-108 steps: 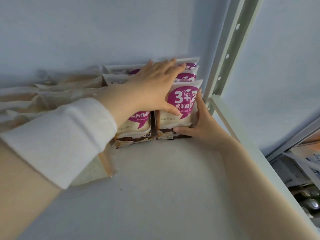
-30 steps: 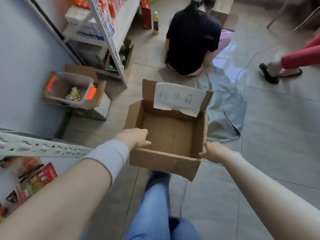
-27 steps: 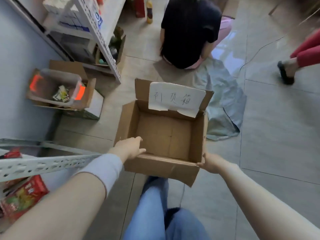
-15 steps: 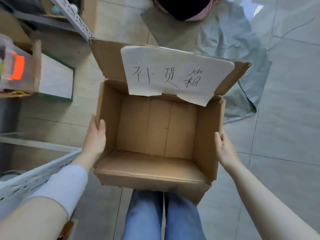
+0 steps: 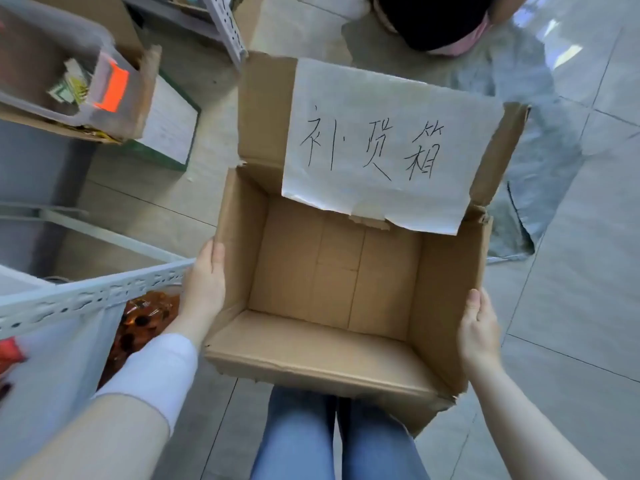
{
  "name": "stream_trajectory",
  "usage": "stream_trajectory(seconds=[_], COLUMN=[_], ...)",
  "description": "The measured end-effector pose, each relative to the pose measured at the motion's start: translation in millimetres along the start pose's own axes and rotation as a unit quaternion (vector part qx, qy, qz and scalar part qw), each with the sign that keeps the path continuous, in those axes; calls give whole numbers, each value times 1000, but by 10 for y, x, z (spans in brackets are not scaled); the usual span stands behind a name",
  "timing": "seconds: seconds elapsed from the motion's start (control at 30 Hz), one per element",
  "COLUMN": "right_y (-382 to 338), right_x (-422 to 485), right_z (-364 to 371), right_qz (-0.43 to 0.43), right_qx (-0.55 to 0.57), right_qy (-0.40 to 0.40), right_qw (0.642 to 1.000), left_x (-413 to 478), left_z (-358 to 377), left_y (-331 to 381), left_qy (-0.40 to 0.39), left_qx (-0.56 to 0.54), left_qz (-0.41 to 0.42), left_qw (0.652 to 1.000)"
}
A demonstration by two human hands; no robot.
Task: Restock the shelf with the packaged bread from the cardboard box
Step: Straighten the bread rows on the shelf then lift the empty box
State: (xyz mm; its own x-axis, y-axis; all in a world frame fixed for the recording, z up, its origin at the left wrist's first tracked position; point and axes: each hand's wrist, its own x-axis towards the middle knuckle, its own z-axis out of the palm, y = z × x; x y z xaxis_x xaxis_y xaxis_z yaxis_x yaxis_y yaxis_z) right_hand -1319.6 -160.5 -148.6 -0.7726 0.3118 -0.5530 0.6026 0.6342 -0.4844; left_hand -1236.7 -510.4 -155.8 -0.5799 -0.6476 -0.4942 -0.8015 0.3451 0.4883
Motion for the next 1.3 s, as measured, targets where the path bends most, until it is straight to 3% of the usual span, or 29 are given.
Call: stream_trajectory(seconds=[0.33, 0.53, 0.67, 0.87, 1.03, 1.1, 1.3], right_y=[-497, -856, -965, -767, -247, -113, 581], right_x=[-982, -1798, -2485, -3862, -5203, -5599, -7227], right_z=[-834, -854, -546, 7, 528, 692, 1303], right_qz=[-155, -265, -347, -450, -548, -563, -631], right_qx=[-78, -182, -232, -293, -344, -360, -417], right_qy=[-100, -165, -216, -293, -349, -364, -430], right_qw=[980, 932, 883, 791, 678, 649, 494], left_x=[-1932, -3139, -3915, -5256, -6521, -6836, -7974], left_z=[-922, -1249, -1335, -1367, -1257, -1205, -1058], left_y=[-340, -995, -1620, -2568, -3289, -3443, -3964], left_qy=[111, 203, 270, 359, 421, 441, 528], left_qx=[-96, -174, -192, -249, -279, -278, -359], left_qz=[-114, -207, -284, -406, -478, -503, -577], left_qw=[983, 941, 900, 803, 719, 689, 509])
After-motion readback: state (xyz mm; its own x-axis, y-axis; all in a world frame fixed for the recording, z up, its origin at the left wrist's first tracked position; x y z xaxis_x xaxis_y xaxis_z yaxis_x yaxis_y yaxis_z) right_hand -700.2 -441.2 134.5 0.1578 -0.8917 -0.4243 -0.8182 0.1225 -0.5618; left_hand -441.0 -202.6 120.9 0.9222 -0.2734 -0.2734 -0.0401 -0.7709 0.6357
